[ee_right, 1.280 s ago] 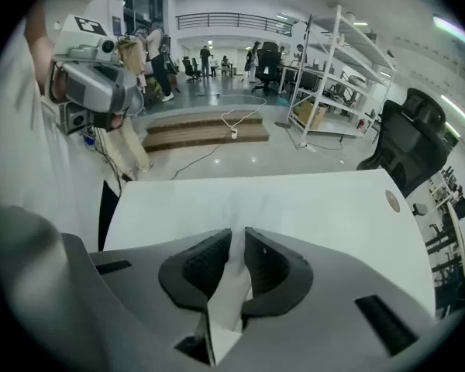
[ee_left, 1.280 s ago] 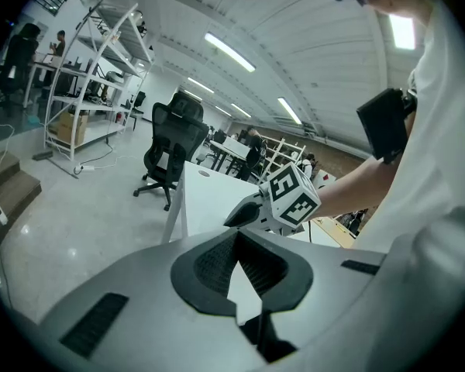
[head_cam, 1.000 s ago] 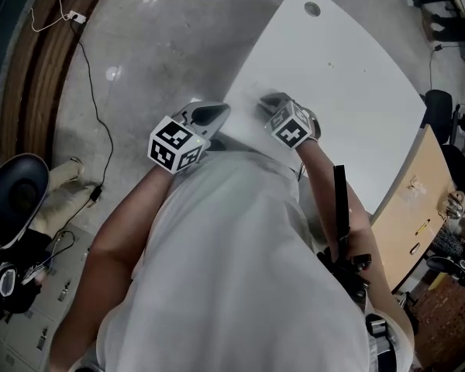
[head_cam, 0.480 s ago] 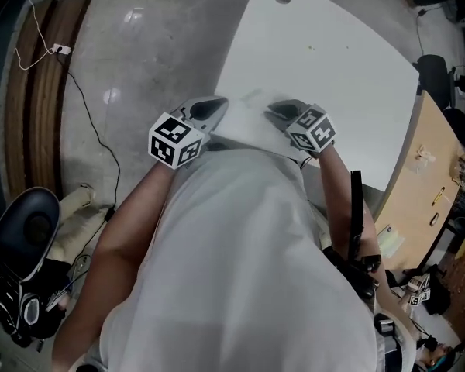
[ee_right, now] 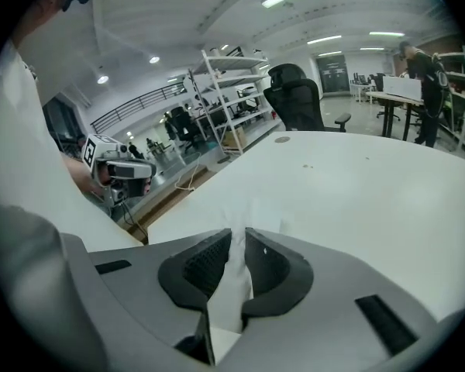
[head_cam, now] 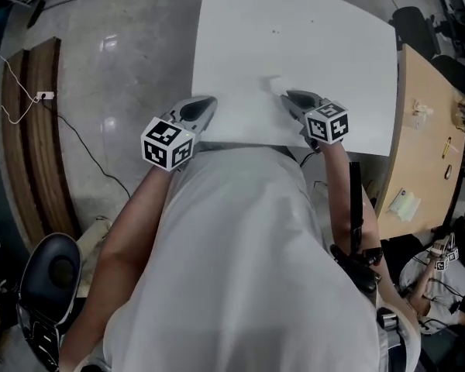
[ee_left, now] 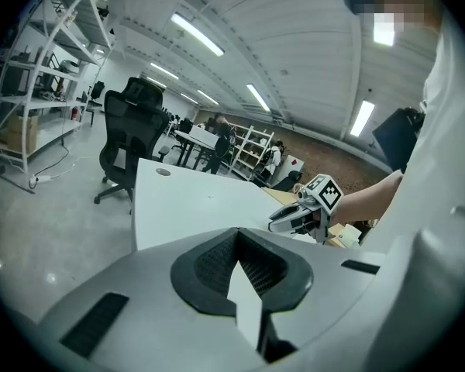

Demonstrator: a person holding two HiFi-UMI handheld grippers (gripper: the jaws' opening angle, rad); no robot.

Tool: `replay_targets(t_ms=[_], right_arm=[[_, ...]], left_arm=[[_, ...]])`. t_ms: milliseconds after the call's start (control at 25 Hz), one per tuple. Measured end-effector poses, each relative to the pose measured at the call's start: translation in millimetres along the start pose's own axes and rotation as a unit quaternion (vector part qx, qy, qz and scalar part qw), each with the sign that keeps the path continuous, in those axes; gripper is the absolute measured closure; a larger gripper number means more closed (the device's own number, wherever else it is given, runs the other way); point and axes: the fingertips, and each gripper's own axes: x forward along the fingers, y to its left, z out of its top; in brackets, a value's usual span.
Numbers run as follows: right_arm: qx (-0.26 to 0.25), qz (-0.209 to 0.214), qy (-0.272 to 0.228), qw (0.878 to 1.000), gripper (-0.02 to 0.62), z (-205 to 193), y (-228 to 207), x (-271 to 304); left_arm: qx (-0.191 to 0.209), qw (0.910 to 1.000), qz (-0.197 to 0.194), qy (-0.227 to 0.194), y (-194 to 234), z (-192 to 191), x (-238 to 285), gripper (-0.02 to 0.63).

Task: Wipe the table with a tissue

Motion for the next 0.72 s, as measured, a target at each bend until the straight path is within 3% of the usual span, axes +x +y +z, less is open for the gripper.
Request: replay_targets(t_ms=[480, 720], right_arm=[[0.034, -0.082, -0.043, 0.995, 0.535, -15.6, -39.0, -36.7], [-0.006, -0.09, -0.041, 0.995, 0.535, 11.3, -67.3, -36.9]], left_arm=[[0.019, 0.999, -0.036, 0.02, -31.5, -3.1, 23.3, 0.601], [0.021, 0.9995, -0.017, 0.014, -26.7, 13.7, 29.2, 0.6]])
